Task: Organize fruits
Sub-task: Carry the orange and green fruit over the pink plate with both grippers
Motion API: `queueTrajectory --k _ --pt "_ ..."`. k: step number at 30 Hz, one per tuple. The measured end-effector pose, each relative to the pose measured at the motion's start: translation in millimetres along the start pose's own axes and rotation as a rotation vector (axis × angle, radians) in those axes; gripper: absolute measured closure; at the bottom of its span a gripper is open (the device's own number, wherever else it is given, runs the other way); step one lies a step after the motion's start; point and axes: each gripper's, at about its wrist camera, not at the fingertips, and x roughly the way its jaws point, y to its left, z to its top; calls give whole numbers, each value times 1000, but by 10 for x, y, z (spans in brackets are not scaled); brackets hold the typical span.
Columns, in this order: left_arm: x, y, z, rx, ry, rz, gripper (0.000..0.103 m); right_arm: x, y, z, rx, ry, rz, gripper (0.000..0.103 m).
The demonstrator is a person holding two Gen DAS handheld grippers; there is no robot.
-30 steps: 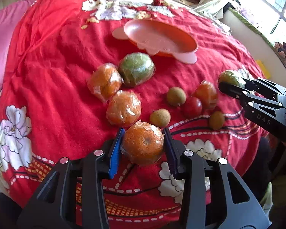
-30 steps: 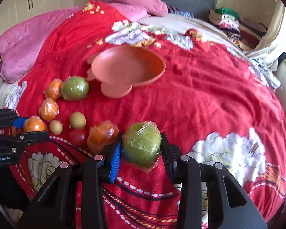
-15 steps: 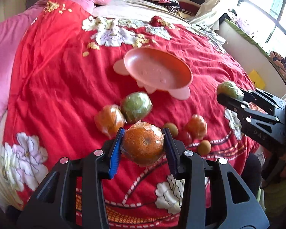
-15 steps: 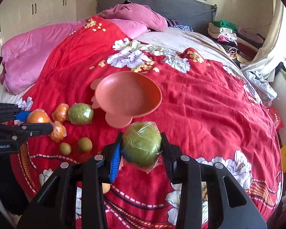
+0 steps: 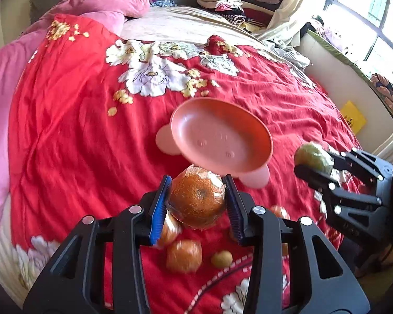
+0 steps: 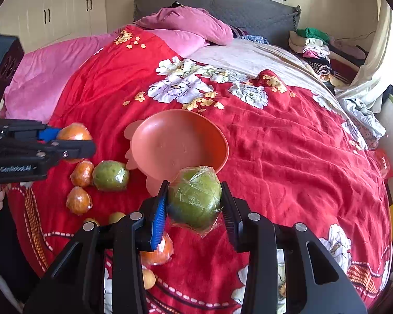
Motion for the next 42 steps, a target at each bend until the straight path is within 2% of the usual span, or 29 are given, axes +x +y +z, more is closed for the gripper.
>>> queueTrajectory --k 10,17,25,42 --pt "395 -47 388 29 50 -35 71 278 -9 160 11 16 49 67" --pt "677 -95 528 42 92 -43 71 467 58 259 -14 35 59 67" --pt "876 -84 582 38 121 -42 71 668 78 270 -29 70 62 67" --pt "1031 -55 599 37 150 -43 71 898 55 192 2 117 97 66"
